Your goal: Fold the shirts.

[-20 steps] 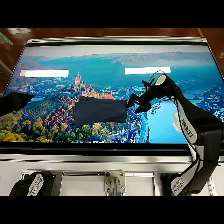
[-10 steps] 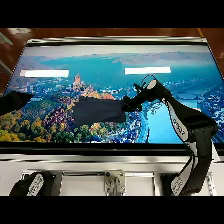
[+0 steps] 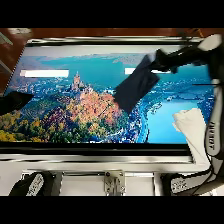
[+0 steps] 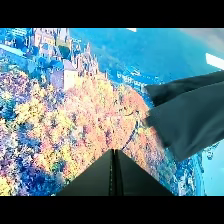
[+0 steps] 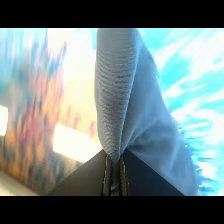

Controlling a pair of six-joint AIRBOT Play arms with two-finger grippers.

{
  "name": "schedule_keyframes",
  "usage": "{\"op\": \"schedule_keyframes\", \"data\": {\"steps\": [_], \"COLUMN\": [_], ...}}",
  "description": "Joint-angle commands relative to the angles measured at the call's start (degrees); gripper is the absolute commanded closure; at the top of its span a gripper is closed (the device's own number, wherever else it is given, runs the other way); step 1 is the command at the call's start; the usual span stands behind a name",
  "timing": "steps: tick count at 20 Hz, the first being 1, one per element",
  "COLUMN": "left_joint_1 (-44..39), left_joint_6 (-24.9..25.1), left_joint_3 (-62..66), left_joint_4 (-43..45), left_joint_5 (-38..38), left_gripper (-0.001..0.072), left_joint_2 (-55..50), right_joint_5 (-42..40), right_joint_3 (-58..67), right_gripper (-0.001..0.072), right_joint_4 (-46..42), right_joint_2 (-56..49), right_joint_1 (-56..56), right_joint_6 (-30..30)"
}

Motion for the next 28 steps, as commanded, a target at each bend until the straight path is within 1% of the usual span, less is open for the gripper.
{"op": "schedule_keyframes", "data": {"steps": [1, 4, 6, 8, 11, 13, 14, 15, 16, 19, 21, 22, 24, 26, 28], "left_joint_1": [0.02, 0.02, 0.02, 0.02, 0.02, 0.02, 0.02, 0.02, 0.02, 0.02, 0.02, 0.02, 0.02, 0.02, 0.02], "left_joint_6": [0.07, 0.09, 0.09, 0.09, 0.09, 0.09, 0.09, 0.09, 0.09, 0.09, 0.09, 0.09, 0.09, 0.09, 0.11], "left_joint_3": [-0.02, -0.02, -0.02, -0.02, -0.02, -0.02, -0.02, -0.02, -0.02, -0.02, -0.02, -0.02, -0.02, -0.02, -0.02], "left_joint_4": [0.0, 0.0, 0.02, 0.0, 0.02, 0.0, 0.0, 0.0, 0.02, 0.02, 0.02, 0.02, 0.0, 0.0, 0.02], "left_joint_5": [-0.04, -0.02, -0.02, -0.02, 0.0, 0.15, 0.24, 0.24, 0.24, 0.24, 0.24, 0.28, 0.26, 0.28, 0.5], "left_gripper": [0.0666, 0.0666, 0.0666, 0.0666, 0.0666, 0.0666, 0.0666, 0.0666, 0.0666, 0.0666, 0.0666, 0.0666, 0.0666, 0.0666, 0.0666], "left_joint_2": [-0.42, -0.39, -0.39, -0.39, -0.39, -0.39, -0.42, -0.42, -0.42, -0.42, -0.42, -0.42, -0.42, -0.42, -0.42], "right_joint_5": [8.52, 16.59, 20.79, 24.96, 27.52, 24.44, 22.21, 19.41, 16.09, 4.28, -0.15, 0.0, 4.07, 12.5, 22.97], "right_joint_3": [5.79, 5.64, 4.2, 2.51, 0.72, 0.74, 0.74, 0.74, 0.74, 1.31, 1.97, 1.99, 1.99, 1.97, 1.97], "right_gripper": [0.0647, 0.0647, 0.0647, 0.0646, 0.0646, 0.0646, 0.0646, 0.0646, 0.0646, 0.0646, 0.0646, 0.0646, 0.0646, 0.0645, 0.0645], "right_joint_4": [-5.99, -7.8, -15.12, -23.69, -31.17, -30.16, -27.85, -23.85, -17.84, -2.45, 3.19, 3.32, 0.52, -5.73, -14.84], "right_joint_2": [4.96, 5.25, 5.25, 5.25, 5.27, 5.31, 5.31, 5.31, 5.31, 5.31, 5.31, 5.31, 5.31, 5.31, 5.33], "right_joint_1": [-13.22, -23.65, -27.12, -28.11, -28.3, -28.3, -28.28, -28.13, -28.13, -28.13, -28.13, -28.15, -28.17, -28.17, -28.17], "right_joint_6": [7.65, 8.31, 8.55, 7.89, 6.71, 6.43, 5.86, 4.48, 3.67, 3.63, 3.43, 4.15, 5.55, 5.92, 5.46]}}
